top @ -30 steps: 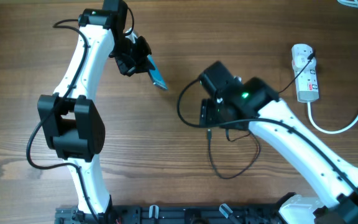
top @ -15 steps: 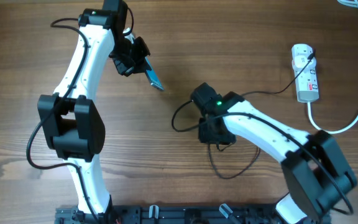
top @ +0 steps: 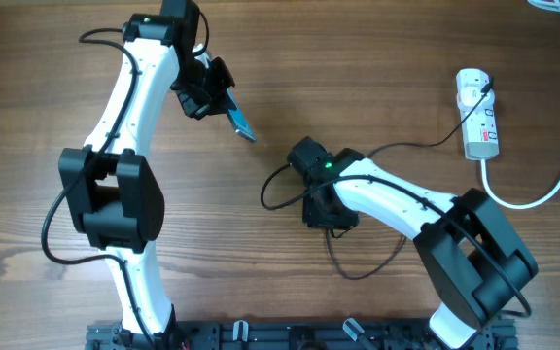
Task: Plug charger to phone and switch on socket
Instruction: 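Grasp the black USB-C cable end with the right gripper and lift, then push the USB-C plug into the phone's bottom port with the right gripper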
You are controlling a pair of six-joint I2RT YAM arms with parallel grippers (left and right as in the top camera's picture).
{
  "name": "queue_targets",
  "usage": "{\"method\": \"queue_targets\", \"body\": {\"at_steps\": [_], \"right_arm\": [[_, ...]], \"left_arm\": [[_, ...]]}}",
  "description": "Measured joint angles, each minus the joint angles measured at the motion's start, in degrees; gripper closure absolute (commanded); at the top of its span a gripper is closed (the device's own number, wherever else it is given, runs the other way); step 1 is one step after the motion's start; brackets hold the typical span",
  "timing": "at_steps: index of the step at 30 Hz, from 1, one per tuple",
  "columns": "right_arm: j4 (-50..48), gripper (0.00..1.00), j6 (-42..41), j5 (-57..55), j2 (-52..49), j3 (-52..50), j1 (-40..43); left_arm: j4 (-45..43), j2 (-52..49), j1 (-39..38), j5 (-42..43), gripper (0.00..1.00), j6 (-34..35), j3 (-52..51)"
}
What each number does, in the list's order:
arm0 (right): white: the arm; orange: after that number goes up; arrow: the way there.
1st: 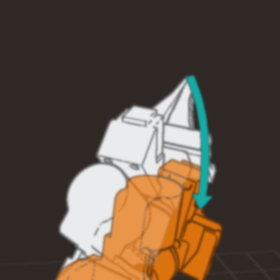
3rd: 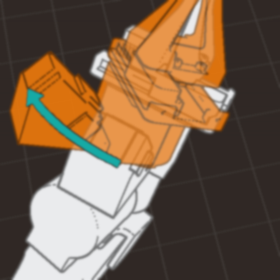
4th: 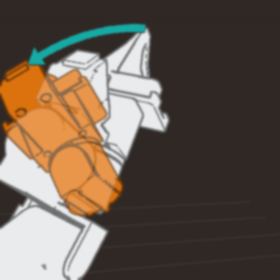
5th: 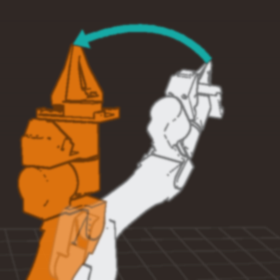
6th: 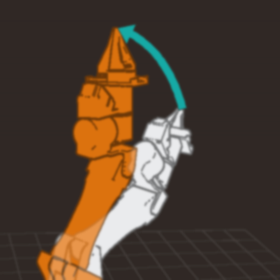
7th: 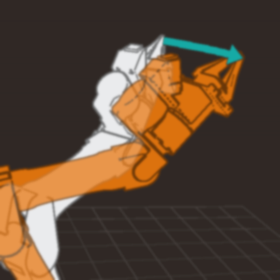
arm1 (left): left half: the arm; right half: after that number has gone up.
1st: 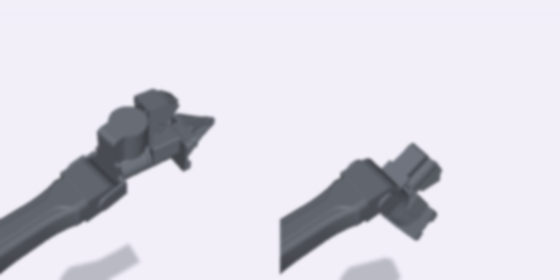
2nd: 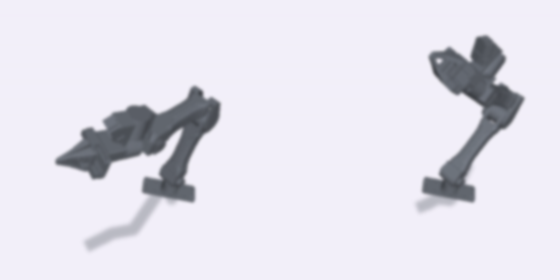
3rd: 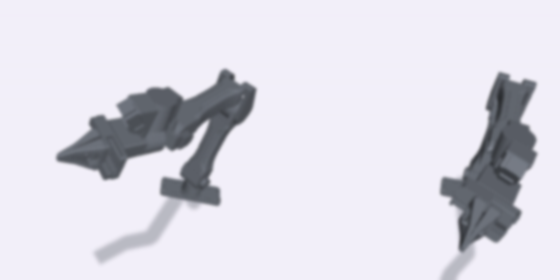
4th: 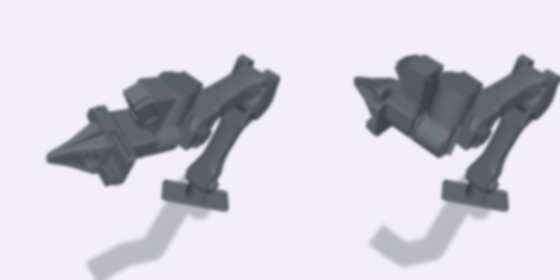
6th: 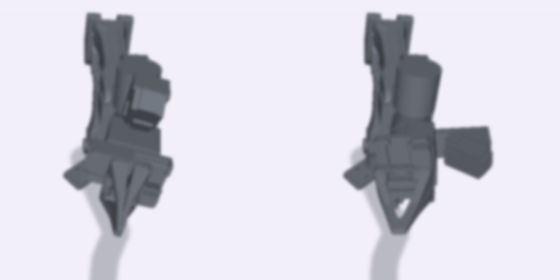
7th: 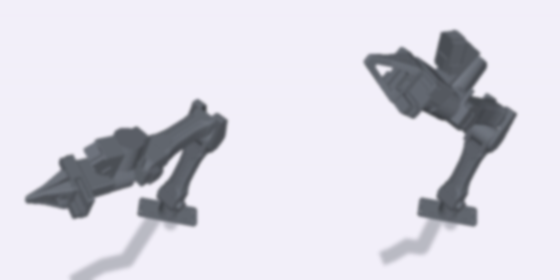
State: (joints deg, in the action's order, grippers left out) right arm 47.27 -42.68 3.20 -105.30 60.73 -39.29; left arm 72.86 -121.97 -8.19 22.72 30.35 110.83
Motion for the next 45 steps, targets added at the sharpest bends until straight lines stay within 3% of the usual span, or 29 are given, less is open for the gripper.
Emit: {"method": "queue_targets", "body": {"at_steps": [12, 21, 36, 41, 45], "right_arm": [[-0.8, 0.80, 0.0, -1.8, 0.0, 0.0, 0.0], [-0.3, 0.76, 0.3, -2.2, 0.0, 0.0, 0.0], [-0.1, 0.96, 0.6, -2.2, 0.0, 0.0, 0.0], [2.8, 0.96, 0.5, -2.2, -0.2, 0.8, 0.0], [8.0, 0.96, 3.2, -0.6, 1.5, 4.1, 0.0]], "left_arm": [[0.0, 0.0, 0.0, 0.0, 0.96, 0.0, 0.0], [0.2, 0.0, 0.0, 0.0, 0.96, 0.0, 0.0], [0.2, 0.0, 0.0, 0.6, 0.96, 0.0, 0.0], [-4.2, 0.0, 0.0, 13.5, 0.96, -5.0, 0.0], [-8.0, 0.0, -0.3, 28.8, 0.96, -12.5, 0.0]]}}
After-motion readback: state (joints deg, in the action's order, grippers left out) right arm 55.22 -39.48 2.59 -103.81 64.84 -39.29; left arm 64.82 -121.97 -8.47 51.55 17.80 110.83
